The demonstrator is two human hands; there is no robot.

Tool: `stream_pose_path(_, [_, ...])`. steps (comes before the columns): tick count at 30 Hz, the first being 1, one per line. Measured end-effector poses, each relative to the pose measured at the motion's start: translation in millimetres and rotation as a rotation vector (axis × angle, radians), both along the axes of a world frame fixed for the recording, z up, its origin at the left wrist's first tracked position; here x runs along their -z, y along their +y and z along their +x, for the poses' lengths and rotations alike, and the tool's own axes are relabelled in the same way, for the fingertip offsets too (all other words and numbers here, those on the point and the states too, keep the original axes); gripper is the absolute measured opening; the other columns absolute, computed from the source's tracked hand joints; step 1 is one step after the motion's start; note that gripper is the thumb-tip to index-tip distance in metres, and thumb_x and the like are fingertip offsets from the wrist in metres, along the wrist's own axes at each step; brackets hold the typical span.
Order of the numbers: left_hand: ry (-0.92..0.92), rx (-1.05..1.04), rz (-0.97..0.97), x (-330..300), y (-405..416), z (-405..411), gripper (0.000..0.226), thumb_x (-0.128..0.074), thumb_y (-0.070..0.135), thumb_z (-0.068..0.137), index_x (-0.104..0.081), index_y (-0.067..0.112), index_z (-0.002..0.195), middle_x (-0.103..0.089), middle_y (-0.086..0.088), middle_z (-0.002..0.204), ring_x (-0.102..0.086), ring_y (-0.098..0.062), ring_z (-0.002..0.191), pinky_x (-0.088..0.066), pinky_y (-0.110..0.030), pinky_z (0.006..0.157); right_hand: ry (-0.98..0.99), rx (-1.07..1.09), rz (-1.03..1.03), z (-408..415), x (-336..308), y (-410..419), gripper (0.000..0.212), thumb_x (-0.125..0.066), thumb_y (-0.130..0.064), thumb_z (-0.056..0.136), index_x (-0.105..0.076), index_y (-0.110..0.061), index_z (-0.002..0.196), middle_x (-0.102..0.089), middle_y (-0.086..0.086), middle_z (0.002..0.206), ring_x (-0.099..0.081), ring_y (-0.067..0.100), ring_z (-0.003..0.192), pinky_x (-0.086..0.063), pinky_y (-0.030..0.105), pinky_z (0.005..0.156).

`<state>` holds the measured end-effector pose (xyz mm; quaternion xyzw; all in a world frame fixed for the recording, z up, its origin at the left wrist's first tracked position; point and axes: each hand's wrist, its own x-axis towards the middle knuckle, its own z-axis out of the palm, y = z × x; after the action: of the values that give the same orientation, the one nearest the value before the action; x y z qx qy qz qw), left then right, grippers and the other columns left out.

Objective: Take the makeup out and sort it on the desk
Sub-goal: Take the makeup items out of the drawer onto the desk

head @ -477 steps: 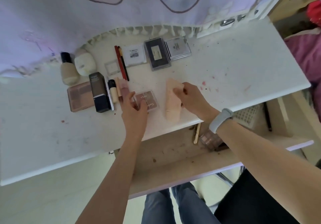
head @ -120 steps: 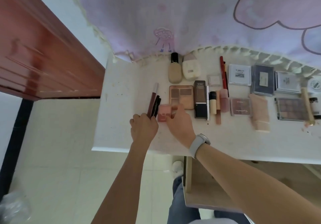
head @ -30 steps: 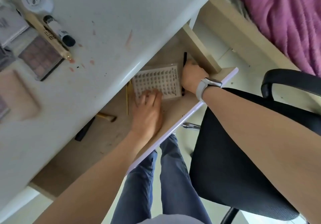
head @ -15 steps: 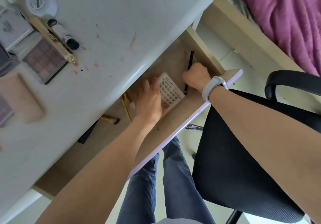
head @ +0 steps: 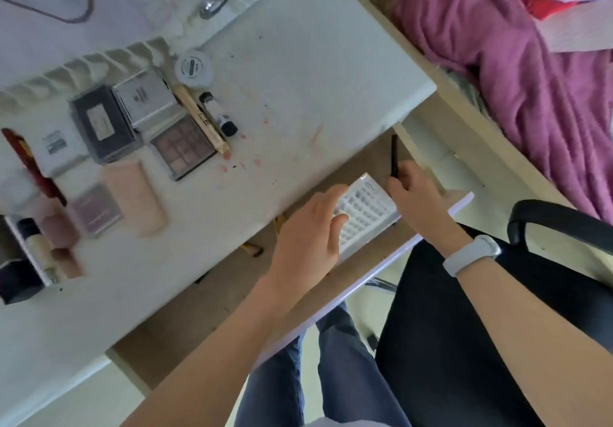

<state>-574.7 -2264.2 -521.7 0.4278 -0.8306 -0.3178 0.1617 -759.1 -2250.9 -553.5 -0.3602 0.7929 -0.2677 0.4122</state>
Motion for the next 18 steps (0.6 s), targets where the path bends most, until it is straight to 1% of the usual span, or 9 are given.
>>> stream_pose_path(1, [0.074, -0.092, 0.036, -7.2, -8.1, 2.2, 0.036, -0.046, 0.014, 0.093, -0.048, 0.009, 0.128, -0.055, -0.001, 0.103, -0.055, -0.002, 0.086, -0.044, -0.015, 0.071, -0.016, 0.053, -0.063, 2.5, -7.8, -3.4, 0.011, -0.042, -0.015, 0.092, -0.049, -0.011, 0.085, -0.049, 0.006, 0.068, -0.046, 0.01, 0.053, -0.04, 0.024, 0.049])
stream_pose_path(3, [0.189, -0.263, 0.118, -20.0, -30.0, 4.8, 0.035, -0.045, 0.011, 0.094, -0.048, 0.01, 0.129, -0.045, 0.005, 0.103, -0.049, 0.012, 0.086, -0.036, 0.0, 0.075, -0.078, 0.164, -0.169, 9.4, -23.0, -16.7, 0.02, -0.039, -0.013, 0.094, -0.047, -0.021, 0.077, -0.047, -0.001, 0.059, -0.039, 0.003, 0.039, -0.036, 0.021, 0.04])
stream_pose_path(5, [0.203, -0.356, 0.18, -28.4, -57.9, 5.3, 0.035, -0.043, 0.009, 0.096, -0.05, 0.011, 0.129, -0.043, 0.005, 0.1, -0.05, 0.012, 0.082, -0.032, 0.003, 0.072, -0.13, 0.211, -0.261, 17.8, -38.8, -37.8, 0.022, -0.041, -0.017, 0.094, -0.051, -0.028, 0.077, -0.047, -0.006, 0.059, -0.038, 0.001, 0.039, -0.036, 0.022, 0.043])
stream_pose_path(7, [0.153, -0.385, 0.199, -33.0, -86.3, 7.0, 0.035, -0.041, 0.012, 0.097, -0.05, 0.015, 0.13, -0.047, 0.005, 0.1, -0.05, 0.002, 0.083, -0.032, -0.003, 0.072, -0.15, 0.135, -0.311, 25.1, -51.9, -63.0, 0.019, -0.047, -0.024, 0.093, -0.055, -0.032, 0.078, -0.048, -0.01, 0.061, -0.039, -0.001, 0.043, -0.035, 0.015, 0.045])
stream_pose_path(10, [0.097, -0.404, 0.176, -37.9, -122.6, 7.9, 0.038, -0.039, 0.016, 0.098, -0.044, 0.017, 0.135, -0.054, -0.003, 0.117, -0.051, -0.016, 0.108, -0.032, -0.014, 0.086, -0.168, 0.051, -0.307, 29.1, -58.5, -100.6, 0.018, -0.054, -0.021, 0.091, -0.057, -0.029, 0.075, -0.047, -0.012, 0.056, -0.04, -0.001, 0.042, -0.035, 0.013, 0.044])
stream_pose_path(12, [-0.057, -0.363, 0.032, -37.5, -134.2, 5.7, 0.045, -0.041, 0.017, 0.096, -0.035, 0.016, 0.141, -0.044, -0.009, 0.137, -0.04, -0.024, 0.125, -0.031, -0.031, 0.101, -0.171, 0.146, -0.3, 25.2, -56.8, -123.7, 0.02, -0.053, -0.019, 0.091, -0.055, -0.025, 0.073, -0.045, -0.008, 0.057, -0.039, 0.003, 0.043, -0.034, 0.018, 0.043])
stream_pose_path(14, [-0.251, -0.358, -0.131, -33.9, -132.2, 3.6, 0.051, -0.045, 0.021, 0.093, -0.031, 0.015, 0.142, -0.033, -0.009, 0.146, -0.027, -0.026, 0.136, -0.025, -0.046, 0.107, -0.169, 0.267, -0.279, 20.2, -52.3, -145.0, 0.02, -0.048, -0.02, 0.092, -0.05, -0.022, 0.072, -0.042, -0.004, 0.06, -0.038, 0.01, 0.049, -0.032, 0.024, 0.045])
stream_pose_path(16, [-0.374, -0.326, -0.238, -26.1, -122.4, 4.5, 0.054, -0.047, 0.025, 0.092, -0.03, 0.016, 0.143, -0.028, -0.008, 0.15, -0.018, -0.026, 0.141, -0.014, -0.053, 0.109, -0.134, 0.315, -0.253, 18.2, -47.7, -163.9, 0.023, -0.045, -0.02, 0.092, -0.045, -0.022, 0.069, -0.041, -0.003, 0.062, -0.038, 0.013, 0.052, -0.032, 0.026, 0.047])
stream_pose_path(18, [-0.505, -0.228, -0.253, -14.3, -117.1, 7.7, 0.057, -0.042, 0.031, 0.094, -0.023, 0.018, 0.145, -0.018, -0.006, 0.154, -0.007, -0.027, 0.143, 0.0, -0.056, 0.11, -0.101, 0.313, -0.225, 19.9, -43.2, -181.1, 0.025, -0.043, -0.02, 0.093, -0.041, -0.021, 0.068, -0.042, -0.002, 0.065, -0.039, 0.013, 0.053, -0.033, 0.025, 0.046])
